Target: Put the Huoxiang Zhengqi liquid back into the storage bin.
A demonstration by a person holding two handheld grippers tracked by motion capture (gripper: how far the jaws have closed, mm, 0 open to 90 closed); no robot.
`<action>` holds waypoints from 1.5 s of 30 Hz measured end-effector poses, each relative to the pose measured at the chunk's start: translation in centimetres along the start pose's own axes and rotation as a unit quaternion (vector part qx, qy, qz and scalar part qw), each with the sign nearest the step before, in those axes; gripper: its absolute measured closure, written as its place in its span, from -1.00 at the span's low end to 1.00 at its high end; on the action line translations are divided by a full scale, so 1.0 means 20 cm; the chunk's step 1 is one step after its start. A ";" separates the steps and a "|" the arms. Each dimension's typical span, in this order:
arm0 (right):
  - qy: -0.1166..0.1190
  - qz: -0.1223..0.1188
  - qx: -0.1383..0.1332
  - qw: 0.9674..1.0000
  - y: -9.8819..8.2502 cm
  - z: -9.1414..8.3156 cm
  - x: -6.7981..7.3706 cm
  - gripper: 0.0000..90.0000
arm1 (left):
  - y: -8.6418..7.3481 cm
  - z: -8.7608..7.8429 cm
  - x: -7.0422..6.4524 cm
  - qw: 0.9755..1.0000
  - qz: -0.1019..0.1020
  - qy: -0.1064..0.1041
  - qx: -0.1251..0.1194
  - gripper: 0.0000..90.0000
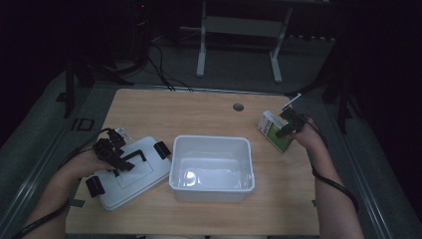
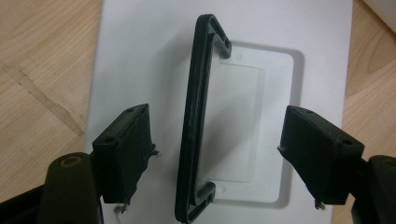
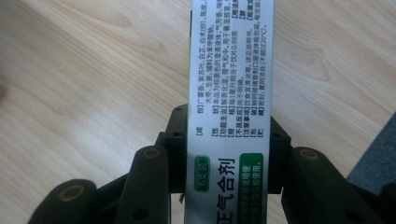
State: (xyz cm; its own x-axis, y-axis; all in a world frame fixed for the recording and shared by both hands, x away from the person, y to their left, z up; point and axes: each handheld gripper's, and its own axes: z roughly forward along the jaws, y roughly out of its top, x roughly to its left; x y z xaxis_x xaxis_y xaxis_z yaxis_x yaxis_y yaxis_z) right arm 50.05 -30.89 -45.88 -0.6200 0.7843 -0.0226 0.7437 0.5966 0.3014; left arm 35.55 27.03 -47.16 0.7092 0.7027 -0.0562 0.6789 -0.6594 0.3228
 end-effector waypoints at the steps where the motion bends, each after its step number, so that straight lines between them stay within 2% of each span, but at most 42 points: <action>1: 0.003 0.000 -0.003 1.000 0.00 -0.01 0.00 0.42 | 0.00 0.00 0.00 1.000 0.001 0.001 0.000 -0.44; 6: 0.007 -0.009 -0.012 1.000 -0.03 -0.07 0.02 0.43 | 0.01 -0.01 -0.01 1.000 0.002 0.002 0.000 -0.44; 12: 0.009 -0.032 -0.019 0.999 -0.06 -0.16 0.08 0.43 | 0.01 -0.01 -0.01 1.000 0.002 0.003 0.001 -0.44; 15: 0.010 -0.036 -0.023 0.999 -0.07 -0.17 0.09 0.43 | 0.01 0.00 -0.02 1.000 0.004 0.006 0.003 -0.44; 16: 0.017 -0.045 -0.026 0.998 -0.09 -0.20 0.11 0.43 | 0.01 0.00 -0.02 1.000 0.005 0.005 0.004 -0.44; 19: 0.017 -0.052 -0.025 0.998 -0.10 -0.22 0.13 0.43 | 0.01 0.00 -0.02 1.000 0.005 0.004 0.004 -0.44; 25: 0.024 -0.077 -0.039 0.996 -0.12 -0.35 0.20 0.43 | 0.01 -0.01 -0.02 1.000 0.000 0.005 -0.002 -0.44; 33: 0.037 -0.092 -0.052 0.994 -0.12 -0.49 0.29 0.43 | 0.01 -0.01 -0.03 1.000 0.004 0.008 0.003 -0.44; 34: 0.036 -0.105 -0.057 0.992 -0.11 -0.52 0.32 0.43 | 0.01 -0.01 -0.03 1.000 0.004 0.009 0.004 -0.44; 35: 0.036 -0.105 -0.057 0.992 -0.11 -0.52 0.32 0.43 | 0.01 -0.01 -0.03 1.000 0.004 0.009 0.004 -0.44; 38: 0.029 -0.122 -0.065 0.990 -0.10 -0.60 0.39 0.43 | 0.02 -0.01 -0.03 1.000 0.006 0.012 0.006 -0.44; 41: 0.028 -0.126 -0.066 0.989 -0.09 -0.61 0.41 0.43 | 0.02 -0.02 -0.03 1.000 0.008 0.013 0.007 -0.44; 43: 0.030 -0.154 -0.073 0.985 -0.07 -0.67 0.50 0.44 | 0.02 -0.02 -0.03 1.000 0.008 0.013 0.007 -0.44; 45: 0.034 -0.168 -0.074 0.982 -0.06 -0.70 0.55 0.43 | 0.02 -0.02 -0.03 1.000 0.008 0.011 0.006 -0.44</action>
State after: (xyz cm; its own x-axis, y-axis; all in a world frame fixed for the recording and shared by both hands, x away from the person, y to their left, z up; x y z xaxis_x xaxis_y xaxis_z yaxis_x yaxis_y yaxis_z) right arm 38.88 -25.42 -33.23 -0.8430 0.5316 -0.0820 0.4533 0.7843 0.4235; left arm 35.36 26.37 -46.59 0.7153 0.6981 -0.0303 0.6703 -0.6732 0.3122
